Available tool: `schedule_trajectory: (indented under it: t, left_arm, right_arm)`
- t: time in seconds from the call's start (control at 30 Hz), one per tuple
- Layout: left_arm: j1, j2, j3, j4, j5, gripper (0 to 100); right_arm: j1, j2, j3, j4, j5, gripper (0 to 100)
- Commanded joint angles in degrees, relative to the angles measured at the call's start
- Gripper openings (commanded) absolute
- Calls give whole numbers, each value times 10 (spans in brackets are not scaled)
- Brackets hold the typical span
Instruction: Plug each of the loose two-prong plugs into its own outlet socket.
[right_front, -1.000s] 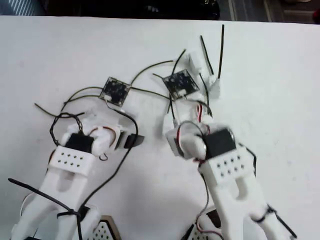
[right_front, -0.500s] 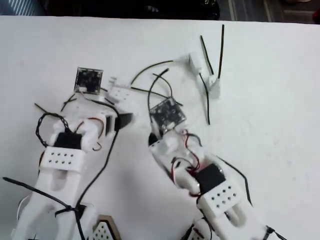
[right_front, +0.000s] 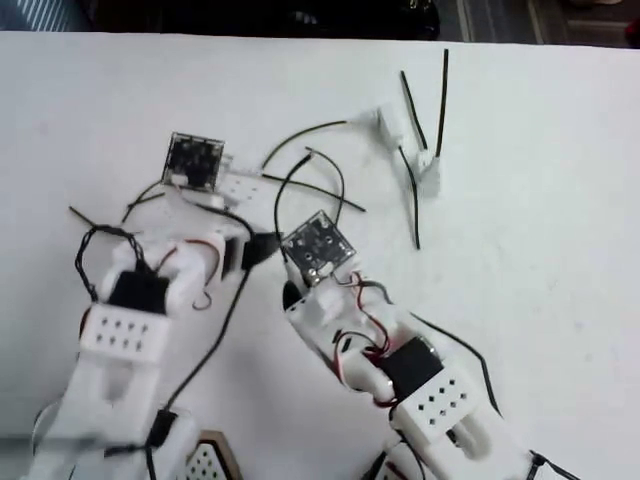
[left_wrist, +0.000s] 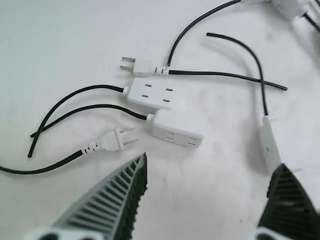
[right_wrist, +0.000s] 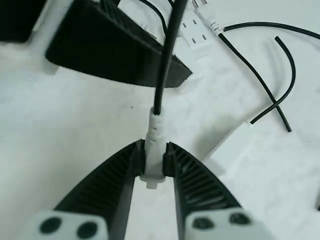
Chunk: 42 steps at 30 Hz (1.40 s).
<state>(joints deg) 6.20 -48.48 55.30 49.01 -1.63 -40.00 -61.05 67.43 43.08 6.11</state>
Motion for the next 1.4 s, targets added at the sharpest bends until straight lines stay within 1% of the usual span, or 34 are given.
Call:
schedule_trajectory:
  t: [0.0,0.17,0.23,0.3,0.37,0.47,0.57,0.67,0.77,0.83,0.97,1.13,1.3,1.37]
  left_arm:
    - [49,-117,23,23,4,369]
    - [105,-240,69,56,0,369]
    - [104,-257,73,65,1,369]
    - [87,-258,72,65,3,369]
    - [60,-258,72,62,3,369]
    - [32,-258,75,62,3,369]
    - [28,-248,75,64,0,373]
    - [31,-185,56,58,-1,373]
    - [36,-74,-2,62,-11,374]
    - [51,3,-40,62,-23,374]
    - [103,127,-94,57,-21,372]
    - [146,239,-155,21,5,373]
    - [175,343,-210,-4,10,369]
    - [182,378,-234,-6,37,369]
  right_arm:
    - [-2,-10,-5,-13,-5,18]
    - [0,-10,-5,-11,-6,18]
    - [1,-10,-5,-8,-6,18]
    - [11,-11,-5,-7,-6,18]
    - [36,-15,-5,-7,-6,18]
    - [99,-15,-7,-12,-6,18]
    - [162,-15,-10,-25,-44,18]
    - [225,-10,-6,-63,-79,17]
    - [282,-10,-5,-93,-122,17]
    - [312,-10,-5,-105,-149,17]
    - [356,-10,4,-128,-186,17]
    - [381,-10,37,-188,-192,17]
    - [383,-10,38,-189,-192,17]
    - [383,-10,38,-189,-192,17]
